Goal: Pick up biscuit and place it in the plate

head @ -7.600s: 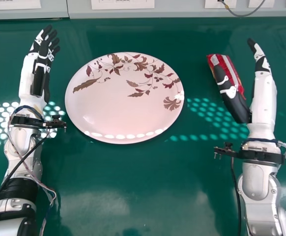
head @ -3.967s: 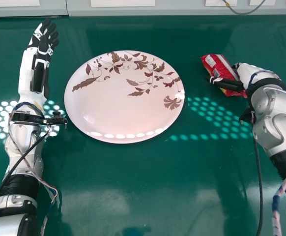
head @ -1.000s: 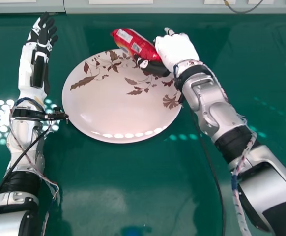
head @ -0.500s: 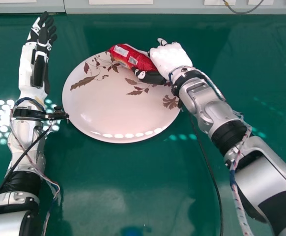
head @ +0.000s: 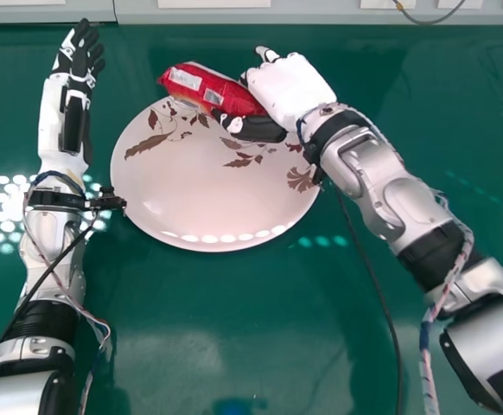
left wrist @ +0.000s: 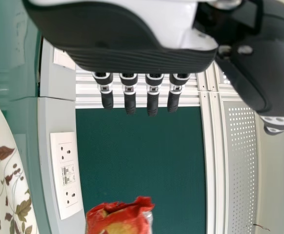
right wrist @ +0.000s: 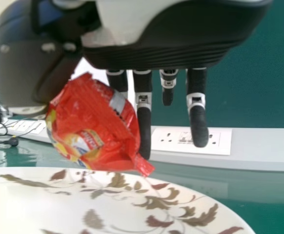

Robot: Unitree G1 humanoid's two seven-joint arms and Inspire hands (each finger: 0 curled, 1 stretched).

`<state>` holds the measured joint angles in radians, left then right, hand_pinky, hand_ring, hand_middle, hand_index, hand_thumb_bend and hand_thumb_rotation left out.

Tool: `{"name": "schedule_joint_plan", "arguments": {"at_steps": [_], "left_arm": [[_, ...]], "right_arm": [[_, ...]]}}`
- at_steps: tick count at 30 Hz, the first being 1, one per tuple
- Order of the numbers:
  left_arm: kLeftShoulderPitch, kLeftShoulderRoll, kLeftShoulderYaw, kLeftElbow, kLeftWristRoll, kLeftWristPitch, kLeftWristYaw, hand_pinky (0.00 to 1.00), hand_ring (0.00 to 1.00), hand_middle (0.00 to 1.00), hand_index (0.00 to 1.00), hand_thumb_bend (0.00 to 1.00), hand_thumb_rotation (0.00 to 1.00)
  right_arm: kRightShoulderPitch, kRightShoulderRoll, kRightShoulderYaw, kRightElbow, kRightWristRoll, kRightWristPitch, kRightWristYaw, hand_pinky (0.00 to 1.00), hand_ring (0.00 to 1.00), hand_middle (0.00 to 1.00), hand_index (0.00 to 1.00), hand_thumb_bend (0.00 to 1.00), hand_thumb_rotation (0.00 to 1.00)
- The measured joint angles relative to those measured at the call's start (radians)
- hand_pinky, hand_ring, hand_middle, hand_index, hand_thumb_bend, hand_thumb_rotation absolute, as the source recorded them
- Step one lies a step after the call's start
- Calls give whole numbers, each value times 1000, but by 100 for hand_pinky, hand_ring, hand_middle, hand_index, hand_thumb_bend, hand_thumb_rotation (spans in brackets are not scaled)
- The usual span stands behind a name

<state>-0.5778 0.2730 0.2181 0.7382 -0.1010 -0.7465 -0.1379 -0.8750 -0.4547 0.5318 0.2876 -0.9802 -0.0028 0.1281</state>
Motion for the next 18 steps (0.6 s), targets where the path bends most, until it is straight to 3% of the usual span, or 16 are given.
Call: {"name": "schedule_joint_plan", "arguments": {"at_steps": [5, 14, 18], "left_arm": [[0, -3, -1, -3, 0, 5, 0, 100, 100, 100, 100, 90, 68], [4, -9, 0, -18, -1, 27, -6, 100, 100, 100, 100, 89, 67], [6, -10, 0, -23, -1, 27, -6, 100, 100, 100, 100, 90, 66]], "right_arm": [[37, -6, -9, -82, -11, 17, 64, 24, 36, 48, 55, 51, 0], [73, -8, -18, -79, 17, -42, 102, 29, 38, 51, 51, 51, 0], [75, -17, -14, -71, 5, -72, 112, 25, 36, 48, 55, 51, 0]]}}
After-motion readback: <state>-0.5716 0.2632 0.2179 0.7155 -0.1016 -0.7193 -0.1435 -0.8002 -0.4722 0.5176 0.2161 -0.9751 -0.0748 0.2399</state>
